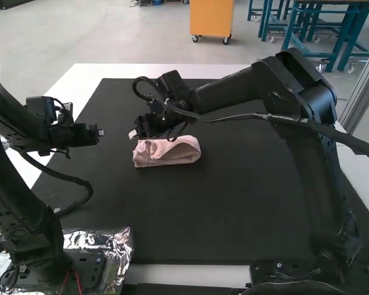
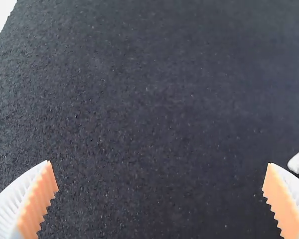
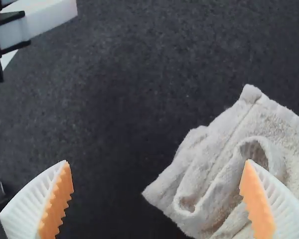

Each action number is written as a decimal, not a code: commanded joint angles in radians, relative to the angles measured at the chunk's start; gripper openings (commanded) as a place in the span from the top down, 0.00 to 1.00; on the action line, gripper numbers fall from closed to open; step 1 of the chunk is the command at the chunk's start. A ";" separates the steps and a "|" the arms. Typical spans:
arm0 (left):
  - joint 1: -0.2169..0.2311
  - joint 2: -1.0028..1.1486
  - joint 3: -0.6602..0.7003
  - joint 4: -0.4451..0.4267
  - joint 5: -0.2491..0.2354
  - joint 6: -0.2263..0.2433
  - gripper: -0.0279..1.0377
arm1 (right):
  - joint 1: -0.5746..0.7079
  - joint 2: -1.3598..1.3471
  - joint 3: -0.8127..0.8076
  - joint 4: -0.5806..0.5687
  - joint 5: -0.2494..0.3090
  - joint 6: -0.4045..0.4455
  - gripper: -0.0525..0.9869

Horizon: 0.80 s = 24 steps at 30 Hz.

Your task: Fold the towel.

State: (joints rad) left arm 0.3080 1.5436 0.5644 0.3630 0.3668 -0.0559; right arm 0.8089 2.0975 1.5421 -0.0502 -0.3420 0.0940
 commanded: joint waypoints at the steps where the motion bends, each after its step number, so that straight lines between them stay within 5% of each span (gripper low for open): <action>1: -0.004 -0.030 -0.001 0.005 0.004 0.010 0.06 | -0.047 -0.090 0.033 0.004 -0.026 -0.004 0.22; 3: -0.015 -0.031 -0.001 0.005 0.004 0.004 0.06 | -0.071 -0.097 0.004 -0.007 -0.061 -0.020 0.42; 6: -0.041 -0.031 -0.001 0.005 0.001 -0.002 0.06 | -0.114 -0.105 -0.082 0.039 -0.072 -0.046 0.98; 16: -0.092 -0.045 0.002 0.007 -0.005 -0.032 0.06 | -0.151 -0.093 -0.313 0.343 -0.068 -0.033 0.97; 24: -0.150 -0.091 0.005 0.001 -0.043 -0.070 0.06 | -0.151 -0.004 -0.370 0.428 -0.072 -0.008 0.97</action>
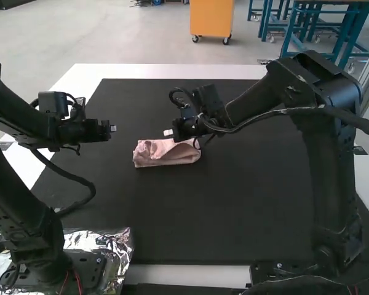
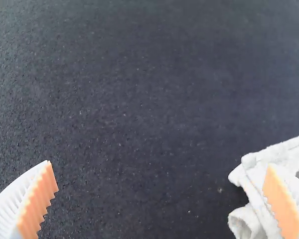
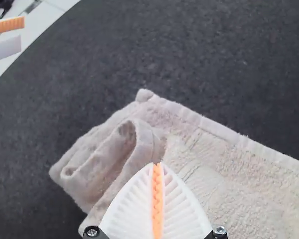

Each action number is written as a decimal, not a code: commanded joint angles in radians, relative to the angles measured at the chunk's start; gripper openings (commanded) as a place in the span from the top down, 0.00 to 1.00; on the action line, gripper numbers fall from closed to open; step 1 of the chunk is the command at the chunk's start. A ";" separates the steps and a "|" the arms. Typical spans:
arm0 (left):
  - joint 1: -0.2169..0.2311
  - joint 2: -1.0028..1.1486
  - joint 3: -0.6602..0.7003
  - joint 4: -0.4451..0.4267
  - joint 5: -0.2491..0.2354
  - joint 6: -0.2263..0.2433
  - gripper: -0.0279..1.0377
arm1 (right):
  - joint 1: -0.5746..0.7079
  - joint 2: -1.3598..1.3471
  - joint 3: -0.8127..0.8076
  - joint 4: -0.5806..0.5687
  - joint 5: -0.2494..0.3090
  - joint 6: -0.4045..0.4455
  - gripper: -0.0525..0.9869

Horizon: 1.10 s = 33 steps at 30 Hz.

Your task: Fold the towel.

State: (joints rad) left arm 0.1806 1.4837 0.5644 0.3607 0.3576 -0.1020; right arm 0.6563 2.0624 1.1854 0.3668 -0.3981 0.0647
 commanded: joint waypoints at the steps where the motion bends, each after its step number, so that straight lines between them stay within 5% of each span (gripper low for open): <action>1: -0.030 -0.037 0.006 -0.002 -0.060 -0.024 0.06 | 0.003 0.042 -0.018 0.026 -0.016 0.027 0.97; 4: -0.058 -0.056 0.009 -0.012 -0.131 -0.022 0.06 | 0.006 0.077 -0.029 0.064 -0.016 0.040 0.97; 14: -0.101 -0.145 0.009 -0.058 -0.134 -0.022 0.06 | 0.014 0.226 -0.029 0.227 -0.012 0.087 0.97; 21: -0.099 -0.257 0.020 -0.126 -0.134 -0.021 0.06 | -0.029 0.050 -0.030 0.198 -0.031 0.152 0.97; 28: -0.101 -0.441 0.057 -0.175 -0.132 -0.019 0.06 | -0.083 -0.294 0.000 0.032 -0.024 0.218 0.46; 31: -0.101 -0.530 0.065 -0.175 -0.112 -0.021 0.06 | -0.113 -0.456 -0.001 -0.026 0.005 0.211 0.06; 33: -0.099 -0.593 0.068 -0.174 -0.095 -0.022 0.06 | -0.135 -0.559 -0.009 -0.066 0.047 0.181 0.06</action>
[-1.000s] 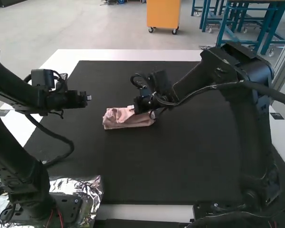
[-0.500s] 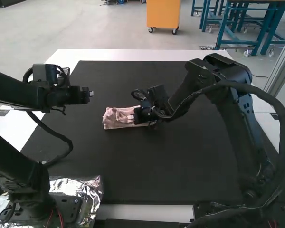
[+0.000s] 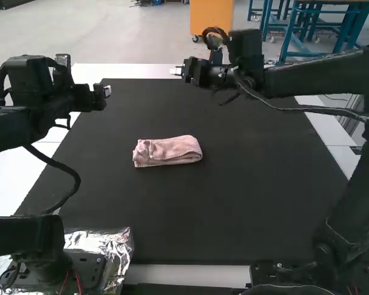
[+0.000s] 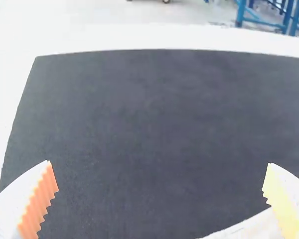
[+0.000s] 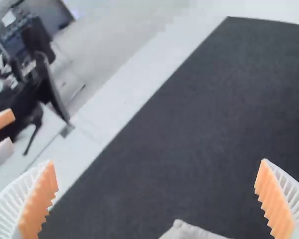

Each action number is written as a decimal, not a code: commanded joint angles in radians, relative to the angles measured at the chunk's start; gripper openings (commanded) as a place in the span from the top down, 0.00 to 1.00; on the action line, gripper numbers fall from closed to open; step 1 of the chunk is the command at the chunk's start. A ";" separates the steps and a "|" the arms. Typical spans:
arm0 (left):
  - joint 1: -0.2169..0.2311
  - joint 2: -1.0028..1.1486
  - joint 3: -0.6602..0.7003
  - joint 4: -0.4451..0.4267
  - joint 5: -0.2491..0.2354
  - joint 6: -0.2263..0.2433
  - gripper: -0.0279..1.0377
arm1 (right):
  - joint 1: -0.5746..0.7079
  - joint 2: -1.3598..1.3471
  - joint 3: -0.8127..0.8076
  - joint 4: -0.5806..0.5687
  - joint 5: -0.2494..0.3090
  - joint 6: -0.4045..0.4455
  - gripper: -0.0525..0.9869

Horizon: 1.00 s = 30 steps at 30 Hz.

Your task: Fold the towel.

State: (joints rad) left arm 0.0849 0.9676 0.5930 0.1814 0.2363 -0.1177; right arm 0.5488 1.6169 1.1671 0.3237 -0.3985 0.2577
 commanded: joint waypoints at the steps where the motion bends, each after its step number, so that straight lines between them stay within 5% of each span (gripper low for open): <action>1: -0.004 -0.106 0.039 0.009 0.031 -0.008 0.06 | -0.032 -0.164 0.002 -0.032 0.078 -0.069 0.06; 5: -0.005 -0.217 0.039 0.015 0.035 -0.011 0.06 | -0.067 -0.388 -0.021 -0.141 0.191 -0.107 0.06; 14: -0.005 -0.432 0.030 -0.046 0.040 -0.036 0.06 | -0.263 -0.861 -0.188 -0.321 0.196 -0.106 0.06; 22: -0.005 -0.708 -0.005 -0.148 0.159 -0.059 0.06 | -0.346 -1.270 -0.328 -0.459 0.250 -0.150 0.06; 30: -0.005 -0.965 -0.050 -0.223 0.113 -0.149 0.06 | -0.444 -1.546 -0.405 -0.552 0.253 -0.158 0.06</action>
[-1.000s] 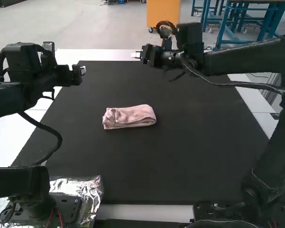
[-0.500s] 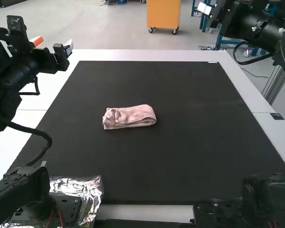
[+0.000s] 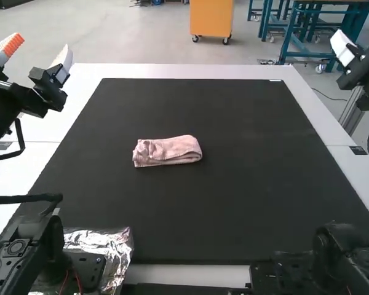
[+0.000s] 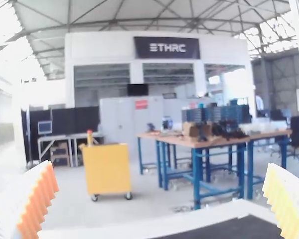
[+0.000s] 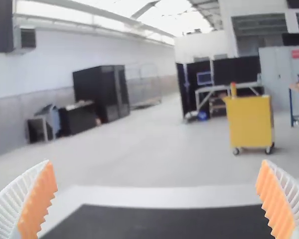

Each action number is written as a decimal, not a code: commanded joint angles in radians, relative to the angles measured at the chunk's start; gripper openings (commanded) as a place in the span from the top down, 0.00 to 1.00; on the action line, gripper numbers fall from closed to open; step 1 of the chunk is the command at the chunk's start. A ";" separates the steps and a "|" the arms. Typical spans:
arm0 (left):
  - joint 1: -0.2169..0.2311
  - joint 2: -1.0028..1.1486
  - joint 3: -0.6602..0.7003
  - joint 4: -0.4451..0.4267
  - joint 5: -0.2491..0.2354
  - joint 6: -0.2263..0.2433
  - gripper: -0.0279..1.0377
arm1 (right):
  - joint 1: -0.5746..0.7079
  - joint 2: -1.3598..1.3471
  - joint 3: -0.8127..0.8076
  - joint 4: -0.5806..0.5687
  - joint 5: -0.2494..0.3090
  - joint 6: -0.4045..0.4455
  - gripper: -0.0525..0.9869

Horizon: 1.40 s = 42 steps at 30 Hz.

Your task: Fold the towel.

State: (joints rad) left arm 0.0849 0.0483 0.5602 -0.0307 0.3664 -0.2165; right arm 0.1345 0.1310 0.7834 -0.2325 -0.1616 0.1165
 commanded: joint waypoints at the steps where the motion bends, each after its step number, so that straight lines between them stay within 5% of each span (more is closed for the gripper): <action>1: -0.005 -0.051 -0.019 -0.020 -0.021 -0.057 0.06 | -0.039 -0.091 -0.032 0.004 0.017 -0.023 0.06; 4: -0.001 -0.048 -0.005 -0.032 -0.023 -0.075 0.06 | -0.067 -0.134 -0.076 -0.016 0.093 -0.034 0.06; 6: -0.001 -0.048 -0.009 -0.017 -0.044 -0.072 0.06 | -0.082 -0.131 -0.125 -0.011 0.221 -0.035 0.06; 9: -0.001 -0.048 -0.025 -0.034 -0.063 -0.041 0.06 | -0.099 -0.131 -0.216 0.073 0.315 -0.118 0.06; 11: 0.003 -0.048 -0.037 -0.060 -0.119 -0.032 0.06 | -0.102 -0.131 -0.274 0.110 0.297 -0.153 0.06; 13: 0.004 -0.048 -0.056 -0.109 -0.115 0.019 0.06 | -0.099 -0.131 -0.328 0.119 0.169 -0.156 0.06; 16: 0.004 -0.048 -0.112 0.000 -0.118 0.062 0.06 | -0.099 -0.131 -0.372 0.236 0.146 -0.144 0.06; 18: 0.004 -0.048 -0.161 0.052 -0.115 0.124 0.06 | -0.098 -0.131 -0.403 0.298 0.102 0.011 0.06; 20: 0.004 -0.047 -0.212 0.095 -0.127 0.152 0.06 | -0.099 -0.131 -0.457 0.394 0.097 0.054 0.06; 23: 0.004 -0.048 -0.273 0.190 -0.195 0.155 0.06 | -0.098 -0.131 -0.546 0.538 0.099 0.018 0.06; 25: 0.004 -0.048 -0.321 0.244 -0.302 0.157 0.06 | -0.098 -0.131 -0.607 0.611 0.091 -0.064 0.06; 29: 0.003 -0.048 -0.444 0.417 -0.373 0.203 0.06 | -0.098 -0.131 -0.725 0.739 0.065 -0.170 0.06; 31: -0.001 -0.048 -0.493 0.459 -0.392 0.203 0.06 | -0.098 -0.131 -0.766 0.754 0.108 -0.212 0.06; 33: 0.001 -0.048 -0.533 0.472 -0.457 0.197 0.06 | -0.098 -0.131 -0.785 0.759 0.263 -0.209 0.06; 42: -0.002 -0.048 -0.559 0.160 -0.480 -0.030 0.06 | -0.096 -0.131 -0.783 0.275 0.274 -0.230 0.06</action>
State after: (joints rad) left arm 0.0849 0.0032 0.0051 0.1734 -0.0883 -0.1482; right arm 0.0437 0.0078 0.0055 0.0708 0.0822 -0.0910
